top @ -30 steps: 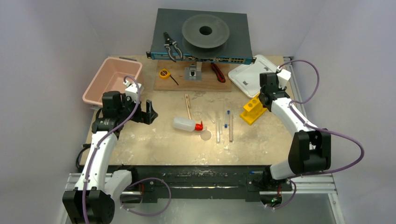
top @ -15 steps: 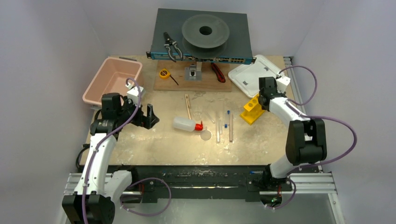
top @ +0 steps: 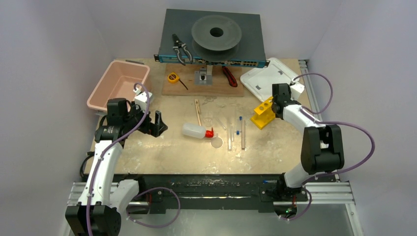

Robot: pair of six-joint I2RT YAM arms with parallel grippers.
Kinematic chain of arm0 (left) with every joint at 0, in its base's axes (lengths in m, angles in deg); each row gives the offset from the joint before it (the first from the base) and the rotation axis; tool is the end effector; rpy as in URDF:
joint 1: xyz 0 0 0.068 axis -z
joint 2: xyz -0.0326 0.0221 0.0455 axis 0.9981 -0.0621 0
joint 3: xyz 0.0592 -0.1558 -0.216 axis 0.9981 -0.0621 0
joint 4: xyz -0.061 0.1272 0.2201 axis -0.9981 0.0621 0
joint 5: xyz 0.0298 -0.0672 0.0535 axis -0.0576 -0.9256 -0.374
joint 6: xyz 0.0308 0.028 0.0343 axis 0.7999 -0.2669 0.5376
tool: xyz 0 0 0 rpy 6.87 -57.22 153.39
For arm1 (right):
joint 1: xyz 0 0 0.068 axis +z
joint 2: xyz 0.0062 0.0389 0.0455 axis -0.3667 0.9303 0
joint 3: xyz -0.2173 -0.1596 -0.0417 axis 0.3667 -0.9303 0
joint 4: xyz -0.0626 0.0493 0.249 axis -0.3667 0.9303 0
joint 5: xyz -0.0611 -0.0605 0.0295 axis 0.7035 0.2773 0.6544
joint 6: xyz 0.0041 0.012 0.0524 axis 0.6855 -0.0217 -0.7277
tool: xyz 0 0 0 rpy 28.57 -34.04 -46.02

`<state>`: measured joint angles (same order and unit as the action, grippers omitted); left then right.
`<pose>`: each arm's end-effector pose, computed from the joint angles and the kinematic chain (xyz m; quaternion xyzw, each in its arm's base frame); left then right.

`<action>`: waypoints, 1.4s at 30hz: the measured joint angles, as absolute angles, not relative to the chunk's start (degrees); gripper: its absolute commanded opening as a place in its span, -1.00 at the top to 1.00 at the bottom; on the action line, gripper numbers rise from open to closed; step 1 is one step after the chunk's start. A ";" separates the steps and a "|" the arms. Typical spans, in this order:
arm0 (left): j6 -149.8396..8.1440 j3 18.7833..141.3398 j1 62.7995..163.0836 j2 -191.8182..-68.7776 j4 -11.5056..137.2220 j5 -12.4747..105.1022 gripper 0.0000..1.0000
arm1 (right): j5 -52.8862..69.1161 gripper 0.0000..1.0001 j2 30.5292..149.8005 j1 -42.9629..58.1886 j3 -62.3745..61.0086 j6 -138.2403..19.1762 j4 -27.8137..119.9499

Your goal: Organize the chemistry lab equipment

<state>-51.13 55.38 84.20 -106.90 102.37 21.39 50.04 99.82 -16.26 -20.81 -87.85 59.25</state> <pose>0.1843 -0.0123 0.2927 0.1612 0.8681 -0.2244 0.4123 0.3264 0.0099 0.2071 0.3305 0.8382 -0.1436 0.4093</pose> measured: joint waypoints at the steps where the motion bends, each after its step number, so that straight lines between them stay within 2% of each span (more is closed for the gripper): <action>1: -51.06 55.38 84.20 -106.90 102.39 21.30 -1.00 | 49.08 0.77 98.97 -16.21 -21.69 -88.53 59.08; 5: -50.69 55.38 84.20 -106.90 102.37 21.28 -1.00 | 46.67 0.74 95.76 -14.22 -25.49 -91.17 58.18; 13: -49.60 55.38 84.20 -106.90 102.37 21.91 -1.00 | 44.47 0.66 91.43 -2.97 -28.44 -95.72 58.34; 16: -48.98 55.38 84.20 -106.88 102.37 22.28 -1.00 | 44.36 0.46 87.47 -2.40 -29.23 -96.29 59.17; 19: -48.72 55.38 84.20 -106.88 102.37 22.54 -1.00 | 45.45 0.11 83.91 -2.53 -28.90 -95.48 59.45; 21: -48.68 55.38 84.20 -106.88 102.37 22.74 -1.00 | 46.98 -0.01 83.23 -2.99 -27.08 -93.51 59.78; 27: -48.74 55.38 84.20 -106.88 102.37 22.87 -1.00 | 47.28 -0.13 90.58 -8.80 -16.05 -88.66 57.48; 34: -48.70 55.31 84.20 -106.88 102.52 22.87 -1.00 | 43.96 -0.21 98.27 -15.75 -15.65 -87.26 53.18; 38: -48.63 55.14 84.20 -106.88 102.92 22.85 -1.00 | 43.22 -0.41 102.62 -17.77 -13.25 -87.52 53.72; 42: -48.66 55.14 84.20 -106.90 103.24 22.83 -1.00 | 44.90 -0.40 106.38 -18.20 -7.41 -87.70 55.12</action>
<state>-48.66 55.14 84.20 -106.90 103.24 22.83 44.90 106.38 -18.20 -7.41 -87.70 55.12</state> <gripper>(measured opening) 0.998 0.706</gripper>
